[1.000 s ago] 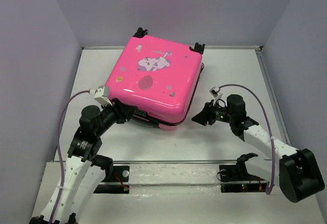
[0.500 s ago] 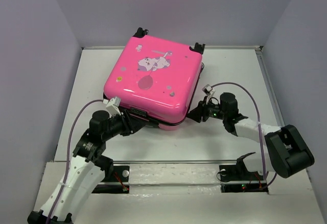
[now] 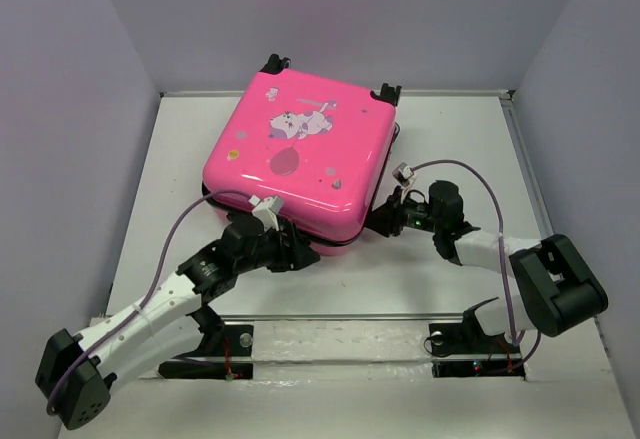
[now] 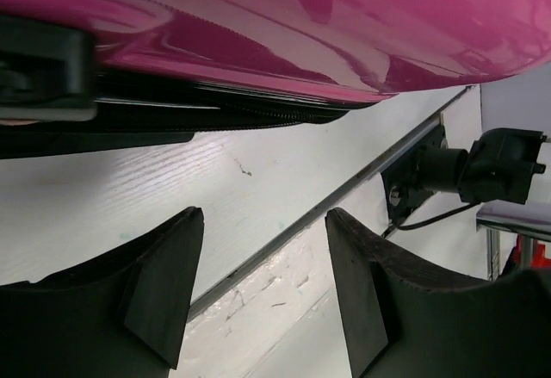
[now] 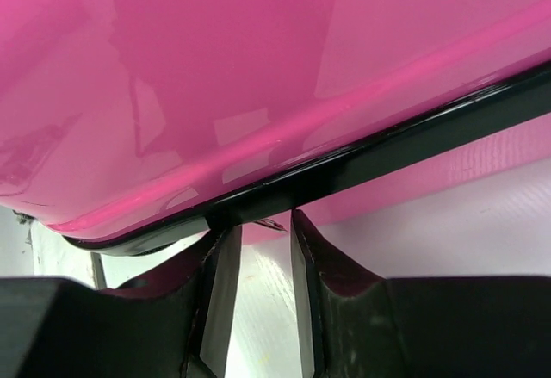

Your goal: Pack the luggage

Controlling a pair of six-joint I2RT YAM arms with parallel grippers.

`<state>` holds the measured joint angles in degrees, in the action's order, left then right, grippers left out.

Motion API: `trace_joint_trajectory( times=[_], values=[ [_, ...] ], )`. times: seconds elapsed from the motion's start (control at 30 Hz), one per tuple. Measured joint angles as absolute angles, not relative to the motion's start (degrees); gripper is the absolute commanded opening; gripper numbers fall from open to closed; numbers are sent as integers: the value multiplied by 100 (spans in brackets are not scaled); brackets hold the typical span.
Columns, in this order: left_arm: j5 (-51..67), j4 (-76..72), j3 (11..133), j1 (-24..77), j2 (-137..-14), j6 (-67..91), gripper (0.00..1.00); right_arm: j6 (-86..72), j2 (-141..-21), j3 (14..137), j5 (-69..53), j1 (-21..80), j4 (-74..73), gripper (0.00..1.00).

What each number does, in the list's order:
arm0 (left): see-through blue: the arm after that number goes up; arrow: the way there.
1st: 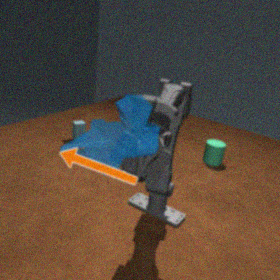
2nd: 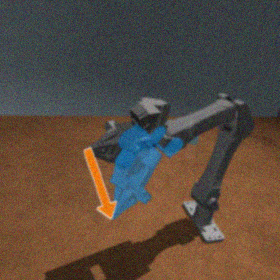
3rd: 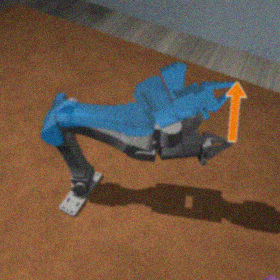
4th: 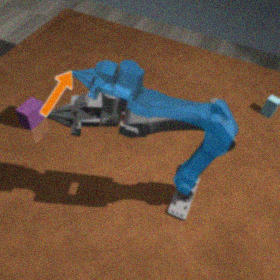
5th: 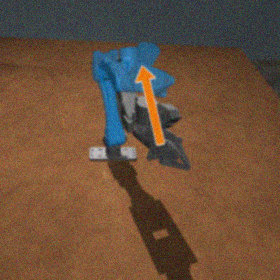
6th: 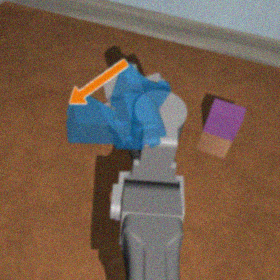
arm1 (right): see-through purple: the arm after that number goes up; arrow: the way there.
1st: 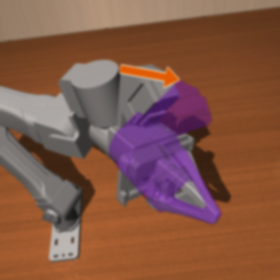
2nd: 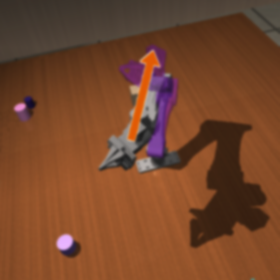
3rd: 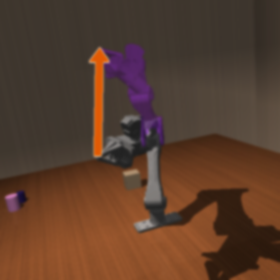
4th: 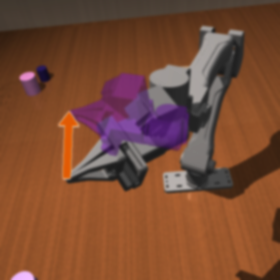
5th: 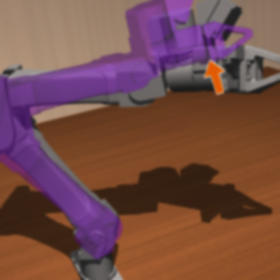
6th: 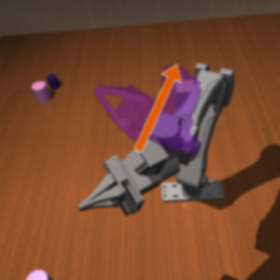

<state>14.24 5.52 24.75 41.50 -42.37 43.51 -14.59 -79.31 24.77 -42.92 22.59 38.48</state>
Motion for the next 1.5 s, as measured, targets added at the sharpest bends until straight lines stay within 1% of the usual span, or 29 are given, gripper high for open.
trace_joint_trajectory(
  times=[0.1, 0.13, 0.2, 0.33, 0.4, 0.43, 0.5, 0.6, 0.67, 0.7, 0.73, 0.77, 0.8, 1.0, 1.07, 1.2, 1.27, 1.37, 1.4, 1.5],
  values=[
    [1249, 239, 2475, 4480, -4593, 4458, 68, -1474, -7940, 2475, -4318, 2274, 3903, 35],
    [1179, 143, 2475, 4530, -4648, 4501, 67, -1476, -7946, 2475, -4318, 2281, 3913, 37],
    [1052, -51, 2475, 4578, -4678, 4558, 67, -1481, -7977, 2475, -4340, 2292, 3957, 41],
    [849, -401, 2471, 4602, -4676, 4670, 66, -1514, -8084, 2475, -4499, 2296, 4088, 44],
    [766, -537, 2456, 4602, -4676, 4709, 66, -1525, -8117, 2475, -4563, 2296, 4125, 44],
    [725, -600, 2432, 4602, -4676, 4722, 65, -1527, -8117, 2475, -4591, 2296, 4132, 40],
    [676, -661, 2399, 4602, -4678, 4740, 65, -1575, -8119, 2447, -4646, 2296, 4217, 36],
    [598, -722, 2390, 4602, -4737, 4753, 64, -1671, -8130, 2383, -4737, 2300, 4414, 27],
    [572, -794, 2390, 4602, -4803, 4766, 63, -1712, -8138, 2368, -4759, 2327, 4477, 23],
    [563, -821, 2390, 4602, -4853, 4772, 63, -1743, -8149, 2368, -4768, 2351, 4523, 18],
    [558, -832, 2390, 4602, -4882, 4775, 62, -1754, -8156, 2368, -4768, 2359, 4536, 16],
    [556, -840, 2390, 4604, -4917, 4786, 62, -1787, -8184, 2368, -4766, 2366, 4567, 10],
    [556, -849, 2390, 4604, -4941, 4792, 62, -1811, -8228, 2368, -4764, 2364, 4598, 7],
    [552, -897, 2394, 4615, -5035, 4790, 61, -1955, -8267, 2342, -4670, 2408, 4705, 7],
    [552, -902, 2429, 4617, -5129, 4766, 61, -1981, -8136, 2268, -4368, 2519, 4628, 7],
    [548, -869, 2611, 4648, -5384, 4665, 62, -2045, -7456, 1973, -3330, 2985, 4121, 7],
    [558, -873, 2724, 4650, -5561, 4644, 62, -2134, -6803, 1876, -2530, 3503, 3391, 7],
    [550, -969, 2971, 4683, -5961, 4628, 63, -2322, -6106, 1835, -1793, 4082, 2554, 7],
    [563, -976, 3063, 4689, -6084, 4624, 63, -2388, -5977, 1835, -1586, 4198, 2412, 7],
    [611, -965, 3291, 4727, -6366, 4587, 68, -2615, -5701, 1931, -882, 4646, 1872, 7]
  ],
)
